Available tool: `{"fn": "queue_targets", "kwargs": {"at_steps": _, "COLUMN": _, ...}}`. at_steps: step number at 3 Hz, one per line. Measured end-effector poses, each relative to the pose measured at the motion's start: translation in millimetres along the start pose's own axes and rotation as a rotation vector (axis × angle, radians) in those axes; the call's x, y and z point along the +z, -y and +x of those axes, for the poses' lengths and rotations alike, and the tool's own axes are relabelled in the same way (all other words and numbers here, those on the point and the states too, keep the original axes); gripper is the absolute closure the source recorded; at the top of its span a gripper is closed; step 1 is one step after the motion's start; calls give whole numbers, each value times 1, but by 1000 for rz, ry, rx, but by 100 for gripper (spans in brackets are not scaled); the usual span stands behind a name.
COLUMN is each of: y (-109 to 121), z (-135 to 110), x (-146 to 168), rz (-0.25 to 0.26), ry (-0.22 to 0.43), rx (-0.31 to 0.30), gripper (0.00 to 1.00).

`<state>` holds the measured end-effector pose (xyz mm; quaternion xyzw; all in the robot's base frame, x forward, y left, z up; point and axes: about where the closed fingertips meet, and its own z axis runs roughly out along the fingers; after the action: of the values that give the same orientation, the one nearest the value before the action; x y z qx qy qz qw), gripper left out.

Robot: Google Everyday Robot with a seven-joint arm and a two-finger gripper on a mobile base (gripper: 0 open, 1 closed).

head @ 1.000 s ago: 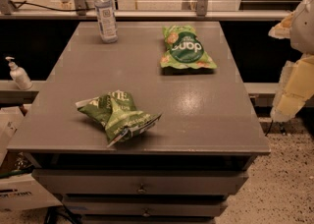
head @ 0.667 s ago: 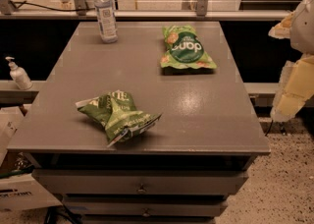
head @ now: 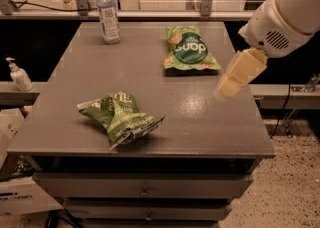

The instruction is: Knock blue plastic bottle over

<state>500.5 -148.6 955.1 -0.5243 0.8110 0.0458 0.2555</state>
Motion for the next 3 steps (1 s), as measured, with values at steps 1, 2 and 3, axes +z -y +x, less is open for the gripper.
{"fn": "queue_targets", "kwargs": {"at_steps": 1, "y": 0, "z": 0, "x": 0, "rz": 0, "ry": 0, "rx": 0, "gripper": 0}}
{"fn": "queue_targets", "kwargs": {"at_steps": 2, "y": 8, "z": -9, "x": 6, "rz": 26, "ry": 48, "rx": 38, "gripper": 0}}
{"fn": "queue_targets", "kwargs": {"at_steps": 3, "y": 31, "z": -35, "x": 30, "rz": 51, "ry": 155, "rx": 125, "gripper": 0}}
